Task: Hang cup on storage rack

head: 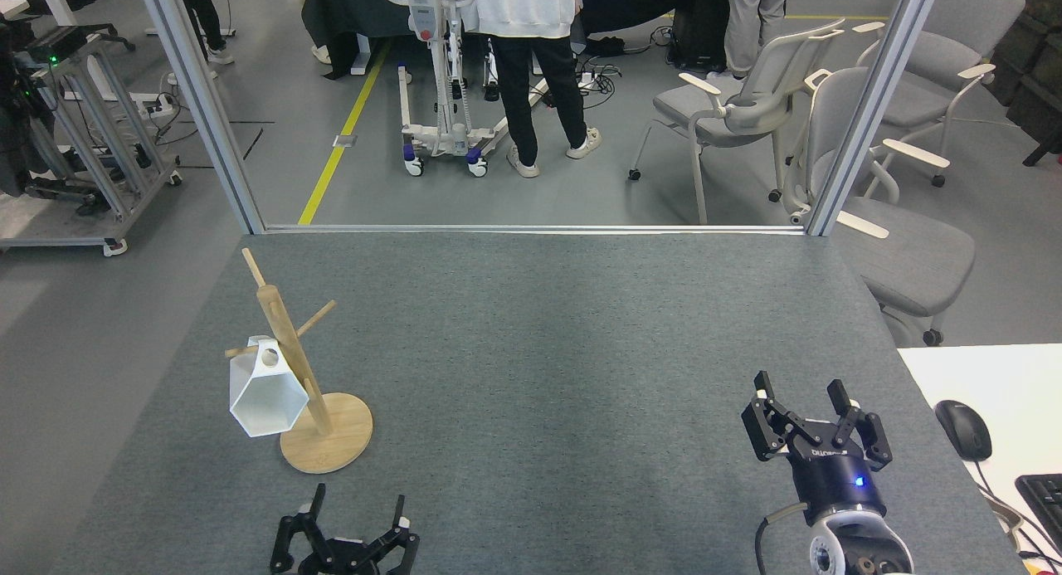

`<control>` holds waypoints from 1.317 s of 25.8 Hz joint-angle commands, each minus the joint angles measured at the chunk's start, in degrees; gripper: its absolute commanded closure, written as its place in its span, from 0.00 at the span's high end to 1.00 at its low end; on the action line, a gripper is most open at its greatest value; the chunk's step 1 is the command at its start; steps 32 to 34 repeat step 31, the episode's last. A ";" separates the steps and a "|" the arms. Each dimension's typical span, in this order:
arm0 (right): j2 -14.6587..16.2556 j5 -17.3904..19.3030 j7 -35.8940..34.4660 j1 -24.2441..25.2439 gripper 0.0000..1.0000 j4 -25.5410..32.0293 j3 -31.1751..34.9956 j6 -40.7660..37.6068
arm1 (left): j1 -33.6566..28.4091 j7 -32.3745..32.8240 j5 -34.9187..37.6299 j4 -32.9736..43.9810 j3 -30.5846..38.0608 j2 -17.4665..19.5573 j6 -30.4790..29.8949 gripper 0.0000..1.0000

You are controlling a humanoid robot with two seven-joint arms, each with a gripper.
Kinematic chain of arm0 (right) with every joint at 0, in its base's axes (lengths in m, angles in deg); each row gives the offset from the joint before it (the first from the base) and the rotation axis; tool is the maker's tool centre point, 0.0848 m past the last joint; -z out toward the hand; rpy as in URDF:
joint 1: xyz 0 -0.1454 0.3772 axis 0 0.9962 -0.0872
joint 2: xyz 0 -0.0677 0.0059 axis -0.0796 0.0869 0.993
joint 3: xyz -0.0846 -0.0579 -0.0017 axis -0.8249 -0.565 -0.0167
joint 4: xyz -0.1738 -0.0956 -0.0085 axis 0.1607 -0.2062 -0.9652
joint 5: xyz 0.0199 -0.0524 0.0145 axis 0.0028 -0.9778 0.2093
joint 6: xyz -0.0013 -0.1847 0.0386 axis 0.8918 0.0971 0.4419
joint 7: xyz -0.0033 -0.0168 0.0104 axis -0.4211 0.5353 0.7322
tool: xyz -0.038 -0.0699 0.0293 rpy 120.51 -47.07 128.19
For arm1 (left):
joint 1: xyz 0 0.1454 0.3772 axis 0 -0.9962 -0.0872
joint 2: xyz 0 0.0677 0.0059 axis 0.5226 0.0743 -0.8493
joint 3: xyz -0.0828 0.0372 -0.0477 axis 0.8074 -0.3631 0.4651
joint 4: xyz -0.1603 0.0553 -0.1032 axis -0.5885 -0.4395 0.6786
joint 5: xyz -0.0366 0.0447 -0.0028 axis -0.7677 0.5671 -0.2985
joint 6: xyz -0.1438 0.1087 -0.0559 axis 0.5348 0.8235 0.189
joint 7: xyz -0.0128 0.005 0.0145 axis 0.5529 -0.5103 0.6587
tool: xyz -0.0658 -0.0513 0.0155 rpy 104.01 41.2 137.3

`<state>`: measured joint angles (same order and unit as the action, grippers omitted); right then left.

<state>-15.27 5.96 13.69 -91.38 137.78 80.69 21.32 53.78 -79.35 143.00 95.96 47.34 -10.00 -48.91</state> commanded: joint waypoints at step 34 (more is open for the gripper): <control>1.77 1.52 5.17 5.42 0.99 3.01 5.10 -1.63 | 10.60 24.60 -4.53 12.16 -1.57 -6.63 -2.59 1.00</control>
